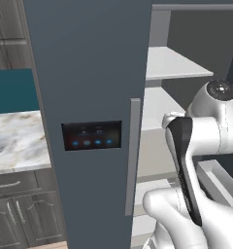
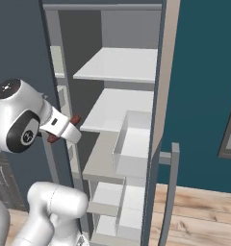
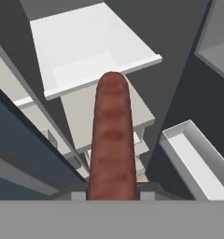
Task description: Retrieve the sausage and cheese from the fridge and place them on the cutting board on the counter.
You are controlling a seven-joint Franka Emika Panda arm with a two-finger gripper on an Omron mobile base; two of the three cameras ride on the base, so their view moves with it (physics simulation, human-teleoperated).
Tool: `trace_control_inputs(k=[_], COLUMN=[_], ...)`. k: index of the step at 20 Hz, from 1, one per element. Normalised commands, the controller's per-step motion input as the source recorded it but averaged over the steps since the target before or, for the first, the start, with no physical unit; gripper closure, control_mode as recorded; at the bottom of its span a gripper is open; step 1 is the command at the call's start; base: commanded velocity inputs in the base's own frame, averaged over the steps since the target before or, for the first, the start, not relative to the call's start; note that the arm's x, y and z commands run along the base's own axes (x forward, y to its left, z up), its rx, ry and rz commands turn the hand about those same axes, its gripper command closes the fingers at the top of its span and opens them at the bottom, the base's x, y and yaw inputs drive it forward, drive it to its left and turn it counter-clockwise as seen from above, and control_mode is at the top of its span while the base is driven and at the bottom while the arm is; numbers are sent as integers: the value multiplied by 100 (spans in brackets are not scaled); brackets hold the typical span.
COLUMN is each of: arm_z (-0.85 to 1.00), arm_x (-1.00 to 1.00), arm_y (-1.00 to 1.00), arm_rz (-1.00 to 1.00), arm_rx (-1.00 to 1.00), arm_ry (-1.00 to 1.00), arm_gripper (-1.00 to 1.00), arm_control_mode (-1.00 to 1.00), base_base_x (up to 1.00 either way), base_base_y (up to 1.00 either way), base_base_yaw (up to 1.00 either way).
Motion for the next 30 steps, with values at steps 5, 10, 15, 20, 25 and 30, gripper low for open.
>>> trace_control_inputs(k=[5,10,15,20,25,30], arm_z=[0,0,0,0,0,0], arm_x=[0,0,0,0,0,0], arm_y=[0,0,0,0,0,0], arm_rz=[0,0,0,0,0,0], arm_rx=[0,0,0,0,0,0], arm_ry=[0,0,0,0,0,0], arm_gripper=[100,100,100,100,100,100], arm_control_mode=[-100,100,100,100,100,100], base_base_x=[0,0,0,-45,-75,-34], base_base_y=[0,0,0,14,57,87], base_base_yaw=[0,0,0,0,0,2])
